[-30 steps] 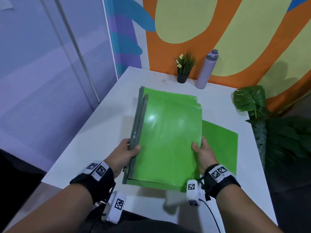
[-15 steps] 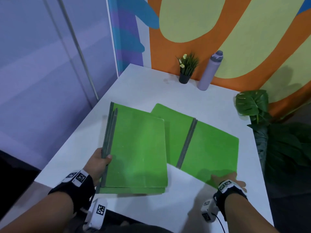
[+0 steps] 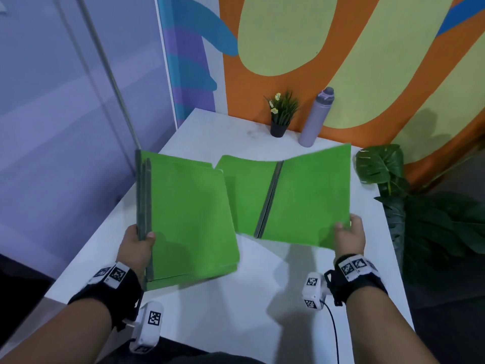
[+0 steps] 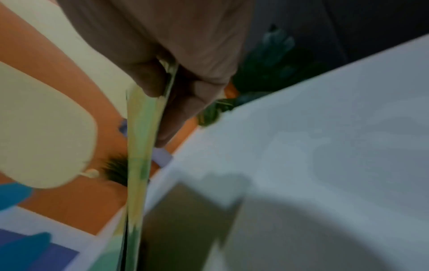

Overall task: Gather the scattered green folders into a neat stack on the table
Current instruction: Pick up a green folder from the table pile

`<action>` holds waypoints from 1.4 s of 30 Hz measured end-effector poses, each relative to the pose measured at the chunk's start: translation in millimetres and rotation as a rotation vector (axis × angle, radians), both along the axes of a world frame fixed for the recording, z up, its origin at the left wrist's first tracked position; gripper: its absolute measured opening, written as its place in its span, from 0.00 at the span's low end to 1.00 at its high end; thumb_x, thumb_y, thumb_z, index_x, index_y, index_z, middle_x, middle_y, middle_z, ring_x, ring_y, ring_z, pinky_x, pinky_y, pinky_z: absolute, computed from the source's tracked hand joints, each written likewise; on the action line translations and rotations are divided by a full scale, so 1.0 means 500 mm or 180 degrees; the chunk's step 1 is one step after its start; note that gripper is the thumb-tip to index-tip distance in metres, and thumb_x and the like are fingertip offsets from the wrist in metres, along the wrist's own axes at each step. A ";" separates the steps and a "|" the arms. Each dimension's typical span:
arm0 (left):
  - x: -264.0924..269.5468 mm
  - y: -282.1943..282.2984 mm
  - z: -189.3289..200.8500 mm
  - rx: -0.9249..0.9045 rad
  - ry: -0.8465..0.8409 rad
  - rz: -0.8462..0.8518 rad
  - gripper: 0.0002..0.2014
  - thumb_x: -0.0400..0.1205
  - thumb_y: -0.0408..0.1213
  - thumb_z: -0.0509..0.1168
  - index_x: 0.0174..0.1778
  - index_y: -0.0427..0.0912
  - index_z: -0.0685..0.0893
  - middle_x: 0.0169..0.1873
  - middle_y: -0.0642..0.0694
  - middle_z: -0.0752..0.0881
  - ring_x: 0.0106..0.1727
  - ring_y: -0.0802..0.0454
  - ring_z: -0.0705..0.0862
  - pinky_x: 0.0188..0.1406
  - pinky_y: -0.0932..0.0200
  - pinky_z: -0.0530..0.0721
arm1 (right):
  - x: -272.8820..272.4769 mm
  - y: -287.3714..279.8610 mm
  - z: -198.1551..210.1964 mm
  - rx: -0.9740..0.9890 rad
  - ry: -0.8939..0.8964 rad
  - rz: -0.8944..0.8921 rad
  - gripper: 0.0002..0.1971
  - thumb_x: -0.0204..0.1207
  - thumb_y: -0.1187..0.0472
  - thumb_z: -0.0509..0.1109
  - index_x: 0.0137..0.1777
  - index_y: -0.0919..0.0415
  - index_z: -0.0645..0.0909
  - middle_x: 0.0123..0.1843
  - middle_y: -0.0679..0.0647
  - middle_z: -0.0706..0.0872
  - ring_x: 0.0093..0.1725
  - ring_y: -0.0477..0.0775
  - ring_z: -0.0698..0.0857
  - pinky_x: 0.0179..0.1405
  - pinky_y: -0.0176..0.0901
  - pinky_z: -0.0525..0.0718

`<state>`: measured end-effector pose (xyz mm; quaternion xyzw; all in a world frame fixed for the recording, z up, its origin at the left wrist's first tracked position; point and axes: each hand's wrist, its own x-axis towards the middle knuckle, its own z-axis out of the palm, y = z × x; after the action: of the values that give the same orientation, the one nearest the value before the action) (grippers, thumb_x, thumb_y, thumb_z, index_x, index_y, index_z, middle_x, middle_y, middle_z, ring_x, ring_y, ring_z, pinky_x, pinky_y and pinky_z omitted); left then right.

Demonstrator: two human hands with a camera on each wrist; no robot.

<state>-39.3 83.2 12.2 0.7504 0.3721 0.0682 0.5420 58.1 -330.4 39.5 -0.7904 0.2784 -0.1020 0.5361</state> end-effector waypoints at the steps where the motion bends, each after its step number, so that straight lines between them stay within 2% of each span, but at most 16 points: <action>1: 0.005 0.003 0.011 0.0127 -0.0069 0.0106 0.10 0.84 0.37 0.60 0.61 0.43 0.75 0.43 0.40 0.80 0.43 0.41 0.78 0.46 0.46 0.79 | 0.006 0.005 0.034 0.0056 -0.0230 0.0013 0.15 0.80 0.68 0.60 0.64 0.53 0.76 0.57 0.57 0.83 0.51 0.58 0.82 0.54 0.50 0.83; 6: 0.025 0.028 0.065 0.0290 -0.0404 0.0345 0.10 0.84 0.40 0.60 0.60 0.53 0.73 0.42 0.42 0.79 0.41 0.41 0.79 0.46 0.37 0.85 | -0.005 0.007 0.194 0.0321 -0.0887 0.0361 0.13 0.82 0.69 0.61 0.61 0.55 0.77 0.48 0.45 0.82 0.45 0.48 0.82 0.37 0.28 0.82; 9: 0.036 0.029 0.079 0.0149 -0.0553 0.0133 0.09 0.84 0.40 0.60 0.59 0.54 0.74 0.41 0.44 0.78 0.39 0.42 0.78 0.40 0.44 0.84 | -0.023 0.030 0.234 0.0732 -0.0802 0.0758 0.15 0.81 0.70 0.63 0.65 0.56 0.77 0.53 0.46 0.85 0.55 0.50 0.84 0.53 0.46 0.85; 13: 0.044 -0.003 0.073 -0.0281 -0.0739 -0.0187 0.06 0.81 0.39 0.64 0.47 0.57 0.78 0.37 0.45 0.77 0.42 0.45 0.75 0.44 0.48 0.75 | -0.039 0.093 0.176 0.0985 -0.0432 0.1136 0.15 0.81 0.70 0.62 0.59 0.51 0.80 0.55 0.47 0.85 0.56 0.49 0.84 0.55 0.48 0.84; 16: 0.035 -0.048 0.066 -0.0782 -0.0716 -0.0476 0.05 0.85 0.32 0.60 0.52 0.47 0.77 0.35 0.45 0.73 0.43 0.46 0.70 0.39 0.52 0.72 | -0.053 0.119 0.093 0.0866 -0.0143 0.1165 0.14 0.81 0.68 0.62 0.60 0.49 0.79 0.61 0.54 0.84 0.60 0.58 0.83 0.58 0.57 0.84; 19: 0.018 -0.088 0.074 -0.1382 -0.0741 -0.0694 0.08 0.86 0.30 0.58 0.56 0.46 0.79 0.43 0.40 0.81 0.45 0.44 0.79 0.46 0.46 0.81 | -0.067 0.117 0.026 0.0780 0.0277 0.1419 0.16 0.79 0.67 0.66 0.61 0.46 0.76 0.66 0.59 0.83 0.61 0.62 0.84 0.62 0.63 0.83; 22: 0.009 -0.107 0.072 -0.1766 -0.0685 -0.0923 0.11 0.87 0.30 0.56 0.64 0.41 0.77 0.50 0.38 0.84 0.50 0.42 0.82 0.54 0.41 0.83 | -0.070 0.103 0.001 0.1077 0.0719 0.1685 0.39 0.74 0.70 0.72 0.80 0.44 0.60 0.75 0.50 0.71 0.71 0.58 0.76 0.72 0.63 0.75; 24: 0.005 -0.118 0.067 -0.1860 -0.0675 -0.1119 0.12 0.88 0.31 0.56 0.66 0.42 0.76 0.53 0.37 0.83 0.53 0.42 0.81 0.58 0.38 0.81 | -0.067 0.095 -0.006 0.1332 0.1004 0.1606 0.47 0.72 0.70 0.75 0.82 0.41 0.54 0.77 0.58 0.70 0.74 0.62 0.74 0.73 0.65 0.72; 27: 0.006 -0.136 0.058 -0.1680 -0.0557 -0.1431 0.12 0.89 0.42 0.53 0.65 0.50 0.76 0.53 0.44 0.85 0.57 0.43 0.80 0.59 0.42 0.80 | -0.071 0.097 -0.001 0.1720 0.0984 0.1470 0.32 0.75 0.76 0.68 0.77 0.53 0.66 0.62 0.67 0.86 0.59 0.70 0.86 0.56 0.66 0.85; 29: 0.005 -0.149 0.067 -0.1459 -0.0468 -0.1682 0.18 0.84 0.61 0.52 0.66 0.61 0.75 0.64 0.51 0.84 0.68 0.46 0.79 0.71 0.40 0.75 | -0.078 0.100 0.001 0.1703 0.0686 0.1282 0.30 0.75 0.83 0.63 0.73 0.57 0.71 0.61 0.67 0.86 0.57 0.69 0.87 0.55 0.65 0.86; 31: 0.007 -0.161 0.079 -0.1381 -0.0496 -0.1996 0.27 0.72 0.75 0.54 0.65 0.71 0.73 0.69 0.55 0.80 0.71 0.52 0.77 0.72 0.43 0.73 | -0.086 0.099 -0.006 0.1694 0.0348 0.1051 0.31 0.73 0.86 0.61 0.70 0.56 0.72 0.62 0.65 0.85 0.56 0.67 0.87 0.55 0.62 0.86; 33: 0.015 -0.166 0.093 -0.1111 -0.0522 -0.2206 0.23 0.75 0.64 0.63 0.66 0.64 0.70 0.62 0.51 0.80 0.62 0.52 0.78 0.65 0.51 0.77 | -0.091 0.098 -0.015 0.1689 0.0105 0.0879 0.31 0.72 0.87 0.61 0.68 0.56 0.73 0.62 0.64 0.85 0.58 0.67 0.86 0.53 0.59 0.87; 35: 0.028 -0.169 0.097 -0.0646 -0.0434 -0.2279 0.19 0.82 0.41 0.65 0.67 0.56 0.67 0.57 0.39 0.80 0.53 0.45 0.79 0.56 0.48 0.81 | -0.098 0.096 -0.017 0.1637 -0.0116 0.0831 0.29 0.71 0.88 0.61 0.64 0.57 0.74 0.60 0.62 0.86 0.61 0.67 0.85 0.54 0.57 0.86; 37: 0.037 -0.171 0.091 -0.0357 -0.0340 -0.2155 0.18 0.83 0.31 0.62 0.65 0.50 0.67 0.48 0.34 0.78 0.45 0.44 0.77 0.47 0.45 0.82 | -0.108 0.095 -0.011 0.1555 -0.0294 0.0864 0.29 0.70 0.89 0.61 0.59 0.55 0.75 0.57 0.58 0.87 0.63 0.65 0.84 0.56 0.56 0.85; 39: 0.037 -0.174 0.086 -0.0327 -0.0317 -0.2009 0.17 0.82 0.26 0.61 0.63 0.47 0.68 0.42 0.41 0.76 0.43 0.43 0.76 0.47 0.44 0.83 | -0.122 0.097 -0.006 0.1500 -0.0378 0.0940 0.32 0.69 0.89 0.60 0.58 0.50 0.77 0.57 0.55 0.88 0.62 0.61 0.85 0.61 0.60 0.84; 42: 0.029 -0.180 0.080 -0.0609 -0.0463 -0.1983 0.26 0.78 0.24 0.67 0.60 0.61 0.71 0.54 0.38 0.82 0.56 0.38 0.82 0.58 0.44 0.84 | -0.141 0.104 -0.004 0.1517 -0.0471 0.1081 0.39 0.64 0.89 0.61 0.61 0.43 0.78 0.58 0.54 0.89 0.62 0.59 0.85 0.65 0.65 0.81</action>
<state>-24.9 -7.0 52.3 0.7670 0.0899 -0.0826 0.6300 -12.6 -278.3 37.6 -0.6680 0.1185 0.0001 0.7347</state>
